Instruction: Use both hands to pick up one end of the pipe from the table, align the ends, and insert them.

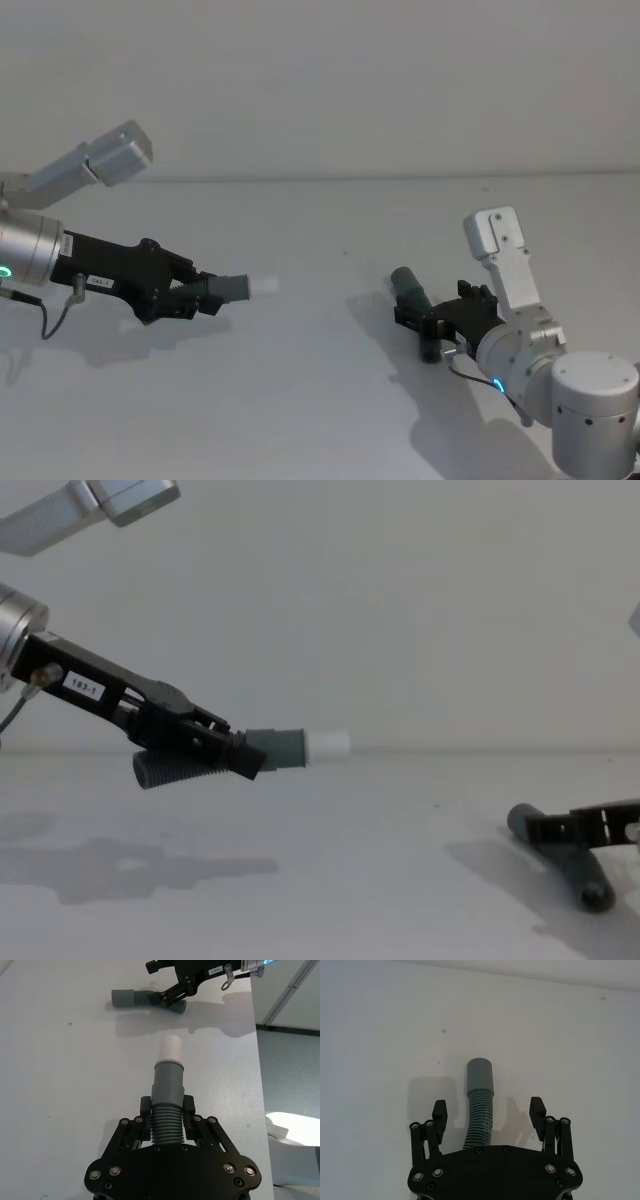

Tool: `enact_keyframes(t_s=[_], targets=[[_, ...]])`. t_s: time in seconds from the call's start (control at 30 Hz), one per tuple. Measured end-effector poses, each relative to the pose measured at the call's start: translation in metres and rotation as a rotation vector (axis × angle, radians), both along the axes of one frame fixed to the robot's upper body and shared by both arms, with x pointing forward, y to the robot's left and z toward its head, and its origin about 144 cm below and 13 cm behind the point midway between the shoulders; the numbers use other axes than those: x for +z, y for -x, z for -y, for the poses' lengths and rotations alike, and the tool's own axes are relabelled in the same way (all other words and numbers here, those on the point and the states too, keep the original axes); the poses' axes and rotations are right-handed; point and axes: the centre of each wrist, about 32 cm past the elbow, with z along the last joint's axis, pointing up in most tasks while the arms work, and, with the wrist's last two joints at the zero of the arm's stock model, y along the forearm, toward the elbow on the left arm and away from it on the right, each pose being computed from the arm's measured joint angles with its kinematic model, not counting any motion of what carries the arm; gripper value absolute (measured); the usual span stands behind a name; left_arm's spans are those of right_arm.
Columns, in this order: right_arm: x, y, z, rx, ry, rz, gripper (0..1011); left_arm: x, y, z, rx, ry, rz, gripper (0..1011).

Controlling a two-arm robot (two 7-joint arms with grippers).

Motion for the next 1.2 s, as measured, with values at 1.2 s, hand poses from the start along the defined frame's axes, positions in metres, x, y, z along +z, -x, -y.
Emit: enact_keyframes(t_s=[1.2], targets=[[-0.003,-0.016,-0.006,-0.011,0.004,-0.083,826,0.000,0.000,0.000,0.000,0.000,0.000,330]])
